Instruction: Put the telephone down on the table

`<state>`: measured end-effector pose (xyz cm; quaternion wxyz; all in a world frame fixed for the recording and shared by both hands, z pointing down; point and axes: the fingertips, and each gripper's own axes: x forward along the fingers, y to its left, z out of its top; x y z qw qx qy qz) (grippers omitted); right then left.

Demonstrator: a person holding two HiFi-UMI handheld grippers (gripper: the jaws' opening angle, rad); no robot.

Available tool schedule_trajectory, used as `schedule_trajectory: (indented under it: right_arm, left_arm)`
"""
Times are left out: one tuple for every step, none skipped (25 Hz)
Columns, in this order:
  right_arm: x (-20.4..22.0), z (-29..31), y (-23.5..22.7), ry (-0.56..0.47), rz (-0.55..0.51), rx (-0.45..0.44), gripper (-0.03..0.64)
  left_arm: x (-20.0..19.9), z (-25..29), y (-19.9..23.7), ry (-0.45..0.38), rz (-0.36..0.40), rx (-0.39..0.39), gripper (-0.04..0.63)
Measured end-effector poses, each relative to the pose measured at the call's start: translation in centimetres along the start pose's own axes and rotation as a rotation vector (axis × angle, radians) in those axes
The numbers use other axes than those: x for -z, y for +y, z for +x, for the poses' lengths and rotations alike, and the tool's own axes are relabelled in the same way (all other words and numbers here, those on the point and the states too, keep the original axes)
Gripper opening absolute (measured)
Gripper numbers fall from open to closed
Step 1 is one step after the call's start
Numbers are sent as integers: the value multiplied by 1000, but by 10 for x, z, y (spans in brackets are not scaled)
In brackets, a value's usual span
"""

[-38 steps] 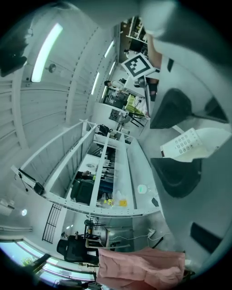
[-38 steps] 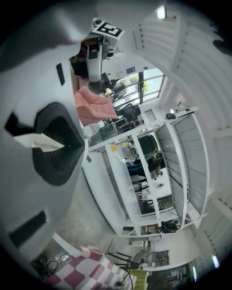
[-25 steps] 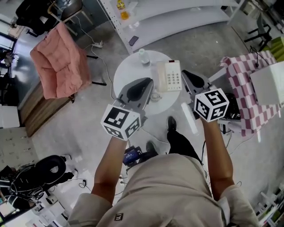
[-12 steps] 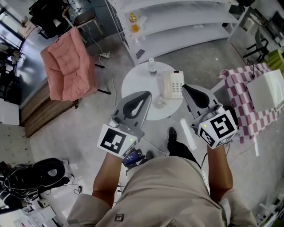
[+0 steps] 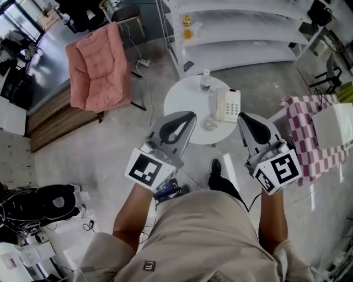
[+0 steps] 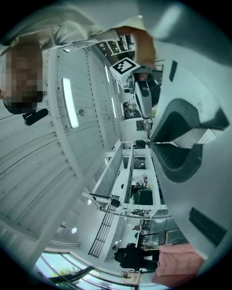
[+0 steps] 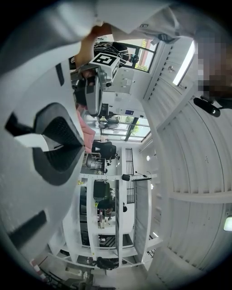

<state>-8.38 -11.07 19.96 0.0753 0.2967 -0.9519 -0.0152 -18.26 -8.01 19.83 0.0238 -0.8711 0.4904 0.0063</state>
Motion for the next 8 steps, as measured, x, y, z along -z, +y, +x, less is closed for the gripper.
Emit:
schedule_trajectory:
  right_arm:
    - [-1, 1, 4, 2, 0, -1, -8]
    - [-2, 0, 9, 2, -1, -3, -8]
    - [-3, 0, 13, 0, -4, -5, -8]
    - [-4, -1, 17, -1, -6, -8, -8]
    - [-4, -1, 20, -3, -9, -10, -8]
    - [-5, 1, 24, -3, -10, -12, -8]
    - [-5, 3, 27, -4, -12, -13, -8]
    - [-5, 5, 30, -4, -13, -15, -8]
  left_arm:
    - [2, -5, 1, 10, -3, 0, 15]
    - [2, -10, 1, 14, -4, -1, 15]
    - [2, -14, 1, 13, -3, -3, 15]
    - [1, -18, 1, 11, -2, -6, 15]
    - [1, -22, 1, 9, -2, -8, 15]
    - [1, -25, 3, 8, -1, -9, 15]
    - [2, -28, 5, 7, 0, -10, 15]
    - [2, -31, 7, 7, 1, -11, 15]
